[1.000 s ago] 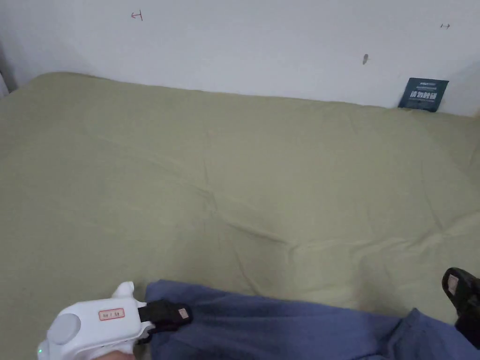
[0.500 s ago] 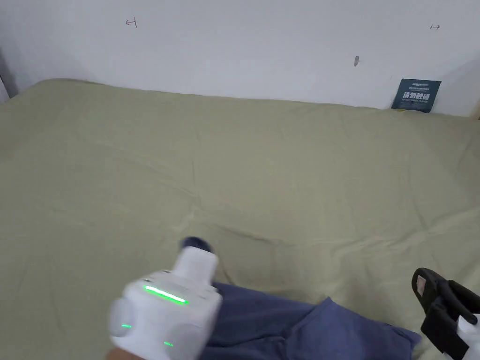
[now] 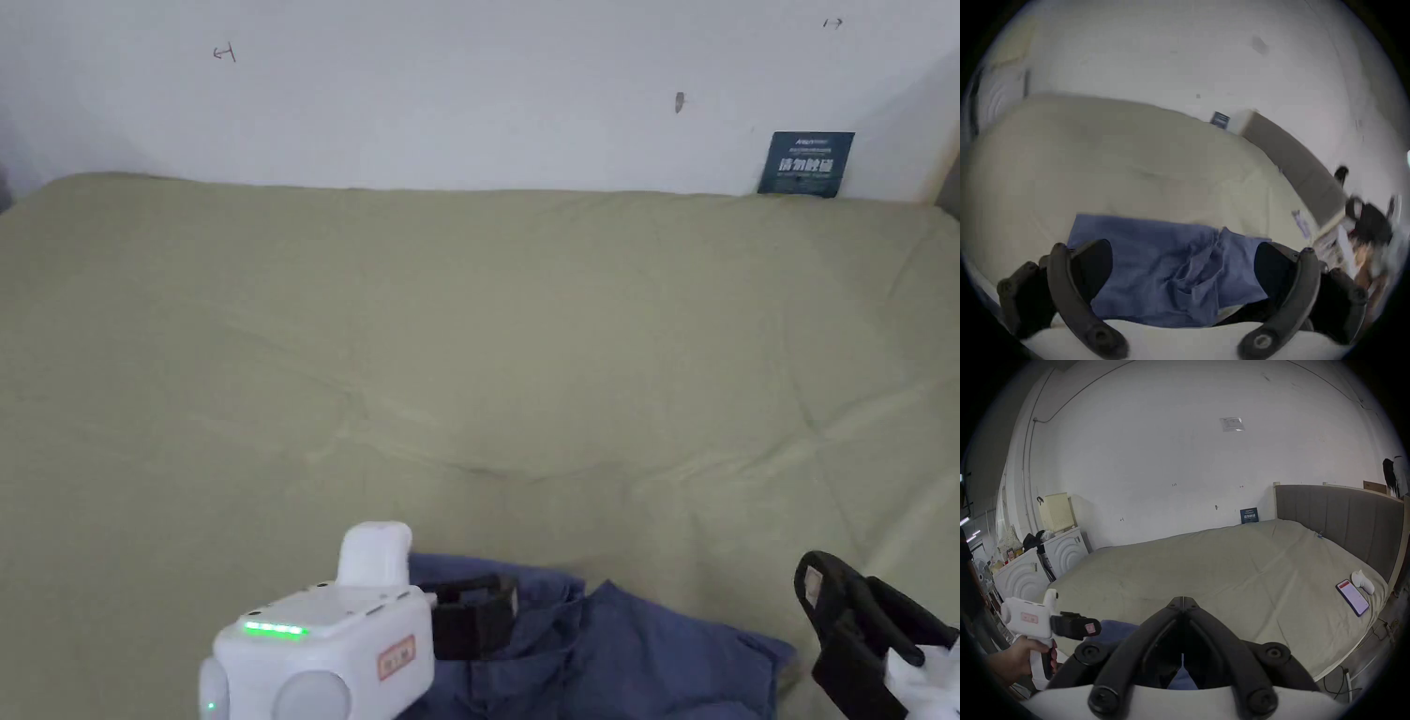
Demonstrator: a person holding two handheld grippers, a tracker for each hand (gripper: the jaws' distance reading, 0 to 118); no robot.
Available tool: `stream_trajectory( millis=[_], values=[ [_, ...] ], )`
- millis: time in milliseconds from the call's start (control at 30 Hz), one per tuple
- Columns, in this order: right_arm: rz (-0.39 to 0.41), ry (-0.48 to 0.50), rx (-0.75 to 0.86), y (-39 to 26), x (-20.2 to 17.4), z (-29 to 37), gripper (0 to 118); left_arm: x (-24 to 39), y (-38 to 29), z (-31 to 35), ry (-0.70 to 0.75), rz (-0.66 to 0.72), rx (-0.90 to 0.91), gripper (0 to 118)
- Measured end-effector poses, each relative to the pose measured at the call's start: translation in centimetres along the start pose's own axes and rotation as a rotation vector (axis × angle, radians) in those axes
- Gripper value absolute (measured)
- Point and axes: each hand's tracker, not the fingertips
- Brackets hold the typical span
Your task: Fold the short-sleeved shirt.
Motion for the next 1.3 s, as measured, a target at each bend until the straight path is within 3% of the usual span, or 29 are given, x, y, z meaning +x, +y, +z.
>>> stream_trajectory(
  millis=[33, 67, 133, 233, 333, 400, 633, 667, 700, 733, 767, 867, 933, 1033, 1067, 1100, 1133, 1167, 1200, 1233, 1267, 1300],
  values=[
    [-0.007, 0.004, -0.001, -0.1, 0.0, -0.1, 1, -1.0, 0.1, -0.9, -0.024, 0.063, -0.094, 106],
    [-0.008, 0.005, -0.003, -0.2, 0.0, -0.2, 1, -1.6, 0.0, -2.1, -0.057, 0.079, -0.15, 81],
    [-0.008, 0.003, -0.011, -0.3, -0.1, -0.2, 1, -0.8, -0.8, -4.7, -0.005, 0.028, -0.198, 4],
    [-0.017, -0.002, -0.01, -0.5, -0.1, 0.0, 1, 1.4, -3.6, -8.2, -0.037, 0.048, -0.308, 4],
    [-0.011, -0.008, -0.018, -0.5, -0.2, 0.1, 1, 3.8, -5.1, -9.3, -0.159, 0.01, -0.303, 4],
    [0.001, -0.013, -0.02, -0.4, -0.2, 0.1, 1, 4.5, -5.4, -8.4, -0.146, -0.022, -0.279, 4],
    [0.0, 0.008, -0.025, -0.4, -1.3, -1.0, 1, -6.6, -0.9, -0.7, 0.032, 0.184, -0.069, 4],
    [-0.003, 0.016, -0.029, -0.5, -1.6, -1.3, 1, -8.7, -0.3, 0.3, 0.023, 0.212, -0.084, 18],
    [-0.005, 0.021, -0.033, -0.6, -2.0, -1.7, 1, -10.4, 0.1, 0.9, 0.015, 0.248, -0.103, 52],
    [-0.008, 0.026, -0.039, -0.7, -2.5, -2.0, 1, -12.3, 0.4, 1.5, 0.016, 0.283, -0.137, 112],
    [-0.009, 0.035, -0.045, -0.7, -3.0, -2.2, 1, -13.8, 0.9, 1.8, -0.011, 0.296, -0.089, 118],
    [-0.006, 0.055, -0.052, -0.7, -4.3, -2.7, 1, -17.5, 0.3, 0.5, -0.108, 0.467, -0.174, 118],
    [-0.001, 0.055, -0.06, -0.6, -4.9, -2.9, 1, -18.6, -1.1, -2.2, -0.414, 0.647, -0.255, 118],
    [0.01, 0.053, -0.064, -0.2, -5.2, -3.0, 1, -18.7, -2.7, -5.1, -0.759, 0.845, -0.216, 118],
    [0.014, 0.046, -0.061, 0.0, -5.2, -2.9, 1, -18.2, -3.5, -6.4, -0.783, 0.877, -0.253, 117],
    [0.014, 0.04, -0.06, 0.1, -5.2, -2.9, 1, -17.7, -3.8, -7.2, -0.713, 0.819, -0.244, 107],
    [0.013, 0.034, -0.06, 0.3, -5.1, -2.9, 1, -17.3, -3.8, -7.7, -0.625, 0.723, -0.233, 63],
    [0.011, 0.026, -0.059, 0.5, -5.1, -2.9, 1, -16.3, -4.0, -7.7, -0.524, 0.703, -0.247, 10],
    [0.01, 0.021, -0.056, 0.6, -5.0, -2.8, 1, -16.2, -4.5, -8.1, -0.379, 0.706, -0.305, 11],
    [0.01, 0.022, -0.054, 0.7, -4.9, -2.7, 1, -16.1, -4.8, -8.2, -0.364, 0.733, -0.319, 11],
    [0.013, 0.022, -0.053, 0.8, -4.9, -2.7, 1, -15.7, -4.2, -7.7, -0.487, 0.771, -0.263, 11],
    [0.019, 0.018, -0.053, 0.9, -4.9, -2.7, 1, -16.5, -3.7, -7.1, -0.416, 0.75, -0.253, 11]
  ],
)
